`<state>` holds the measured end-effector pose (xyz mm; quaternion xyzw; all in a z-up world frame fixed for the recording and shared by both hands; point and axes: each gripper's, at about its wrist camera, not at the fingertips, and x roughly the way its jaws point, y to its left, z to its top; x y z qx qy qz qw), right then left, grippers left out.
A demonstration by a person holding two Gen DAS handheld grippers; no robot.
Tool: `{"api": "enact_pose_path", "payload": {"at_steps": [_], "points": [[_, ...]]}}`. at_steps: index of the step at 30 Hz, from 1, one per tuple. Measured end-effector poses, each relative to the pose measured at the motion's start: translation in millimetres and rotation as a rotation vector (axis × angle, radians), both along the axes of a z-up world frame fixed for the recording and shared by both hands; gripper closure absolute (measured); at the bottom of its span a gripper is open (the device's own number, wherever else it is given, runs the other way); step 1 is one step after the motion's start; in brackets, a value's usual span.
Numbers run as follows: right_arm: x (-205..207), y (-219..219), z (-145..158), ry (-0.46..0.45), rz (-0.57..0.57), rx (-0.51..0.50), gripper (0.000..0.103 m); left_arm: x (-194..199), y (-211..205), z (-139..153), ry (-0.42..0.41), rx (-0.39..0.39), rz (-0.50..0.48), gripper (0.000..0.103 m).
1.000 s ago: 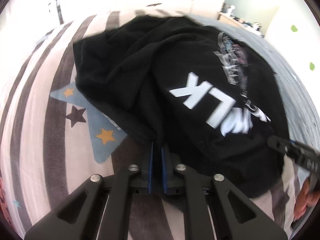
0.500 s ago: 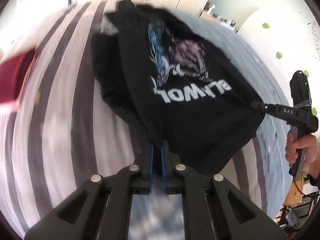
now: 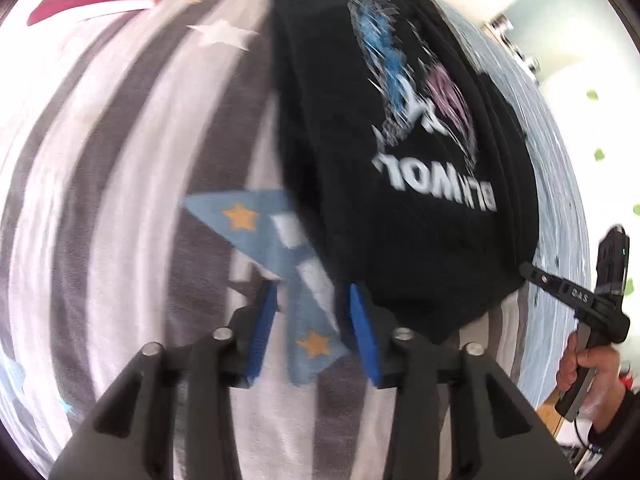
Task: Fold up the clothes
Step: 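Grasp the black T-shirt edge with the left gripper while the right gripper grasps another edge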
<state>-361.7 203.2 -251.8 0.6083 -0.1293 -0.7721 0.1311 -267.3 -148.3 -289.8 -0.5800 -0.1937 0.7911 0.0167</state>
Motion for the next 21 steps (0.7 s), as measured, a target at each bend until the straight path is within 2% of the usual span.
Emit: {"api": "enact_pose_path", "payload": {"at_steps": [2, 3, 6, 9, 10, 12, 14, 15, 16, 17, 18, 19, 21], "points": [[-7, 11, 6, 0.024, -0.047, -0.01, 0.061, 1, -22, 0, 0.025, -0.055, 0.06, 0.063], [-10, 17, 8, 0.037, -0.072, -0.019, 0.058, -4, -30, -2, 0.032, -0.063, 0.083, 0.063], [-29, 45, 8, 0.05, -0.105, -0.047, 0.056, -27, -44, -16, 0.038, -0.035, 0.12, 0.063], [-49, 46, -3, 0.029, -0.105, -0.076, 0.056, -52, -40, -29, 0.045, 0.034, 0.1, 0.061], [-55, 46, -10, 0.01, -0.107, -0.081, 0.056, -60, -34, -34, 0.046, 0.053, 0.082, 0.057], [-61, 40, -17, -0.012, -0.107, -0.082, 0.053, -73, -16, -45, 0.045, 0.021, 0.055, 0.04], [-62, 39, -19, -0.009, -0.104, -0.092, 0.041, -74, -6, -45, 0.064, -0.014, 0.038, 0.032], [-61, 38, -20, -0.006, -0.103, -0.096, 0.041, -73, -2, -44, 0.071, -0.009, 0.037, 0.032], [-60, 35, -20, -0.006, -0.101, -0.097, 0.041, -73, 1, -45, 0.078, 0.029, 0.031, 0.032], [-58, 33, -20, -0.007, -0.097, -0.104, 0.041, -73, 5, -45, 0.086, 0.068, 0.025, 0.037], [-57, 32, -22, -0.008, -0.092, -0.116, 0.041, -73, 9, -46, 0.09, 0.099, 0.015, 0.054], [-56, 31, -23, -0.01, -0.088, -0.128, 0.041, -72, 13, -47, 0.086, 0.104, -0.001, 0.062], [-54, 27, -23, 0.004, -0.076, -0.125, 0.041, -72, 10, -46, 0.095, 0.123, 0.016, 0.087]]}}
